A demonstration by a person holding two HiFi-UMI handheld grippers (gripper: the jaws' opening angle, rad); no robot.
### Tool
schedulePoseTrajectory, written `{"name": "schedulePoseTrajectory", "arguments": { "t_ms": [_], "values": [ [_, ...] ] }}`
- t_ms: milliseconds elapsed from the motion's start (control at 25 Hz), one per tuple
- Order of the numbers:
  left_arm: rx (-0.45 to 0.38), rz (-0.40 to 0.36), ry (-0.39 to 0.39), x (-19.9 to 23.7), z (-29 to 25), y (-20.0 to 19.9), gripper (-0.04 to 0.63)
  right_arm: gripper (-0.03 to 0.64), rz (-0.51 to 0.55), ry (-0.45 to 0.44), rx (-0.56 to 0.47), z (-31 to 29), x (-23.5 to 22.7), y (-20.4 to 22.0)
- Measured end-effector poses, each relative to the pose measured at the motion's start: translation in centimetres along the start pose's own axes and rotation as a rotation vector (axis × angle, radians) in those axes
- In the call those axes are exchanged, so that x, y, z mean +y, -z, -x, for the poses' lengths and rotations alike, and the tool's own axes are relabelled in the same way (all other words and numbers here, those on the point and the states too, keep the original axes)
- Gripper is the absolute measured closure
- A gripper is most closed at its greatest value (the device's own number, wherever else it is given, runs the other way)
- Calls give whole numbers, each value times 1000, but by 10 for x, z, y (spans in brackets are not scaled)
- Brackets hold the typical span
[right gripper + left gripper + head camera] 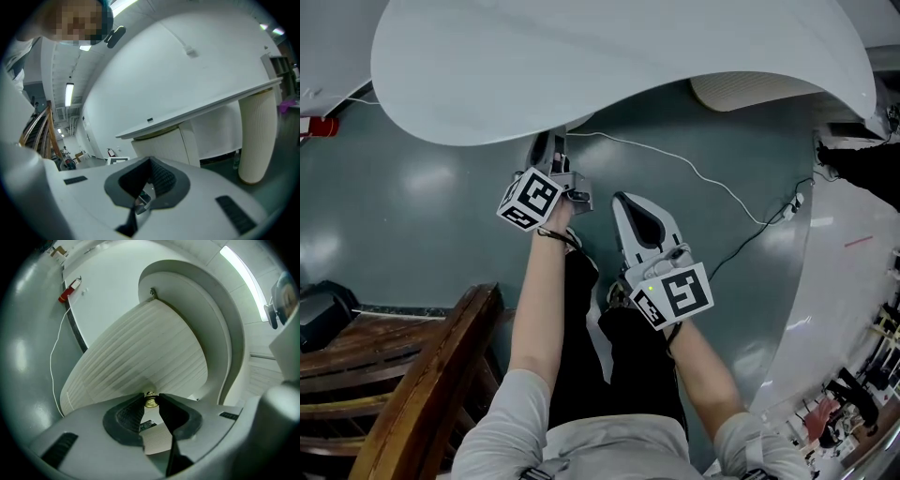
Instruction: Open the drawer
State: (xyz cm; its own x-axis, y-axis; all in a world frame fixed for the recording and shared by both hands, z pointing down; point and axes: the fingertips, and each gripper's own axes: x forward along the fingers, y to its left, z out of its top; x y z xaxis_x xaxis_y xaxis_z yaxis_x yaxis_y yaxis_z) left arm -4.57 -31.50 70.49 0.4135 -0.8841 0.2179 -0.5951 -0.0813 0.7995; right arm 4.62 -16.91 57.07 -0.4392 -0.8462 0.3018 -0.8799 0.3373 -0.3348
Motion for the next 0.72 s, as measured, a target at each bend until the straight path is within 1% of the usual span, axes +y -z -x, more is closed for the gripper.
{"name": "schedulePoseTrajectory", "arguments": {
  "t_ms": [160,440,720],
  "values": [
    [14,-6,-8,-1,11,8,494,606,2,-13,0,5,7,0],
    [-4,9,-14,-3,35,21,494,606,5,-38,16,22,18,12],
    [3,0,-29,-3,57,34,494,606,2,-55,10,35,25,16]
  ]
}}
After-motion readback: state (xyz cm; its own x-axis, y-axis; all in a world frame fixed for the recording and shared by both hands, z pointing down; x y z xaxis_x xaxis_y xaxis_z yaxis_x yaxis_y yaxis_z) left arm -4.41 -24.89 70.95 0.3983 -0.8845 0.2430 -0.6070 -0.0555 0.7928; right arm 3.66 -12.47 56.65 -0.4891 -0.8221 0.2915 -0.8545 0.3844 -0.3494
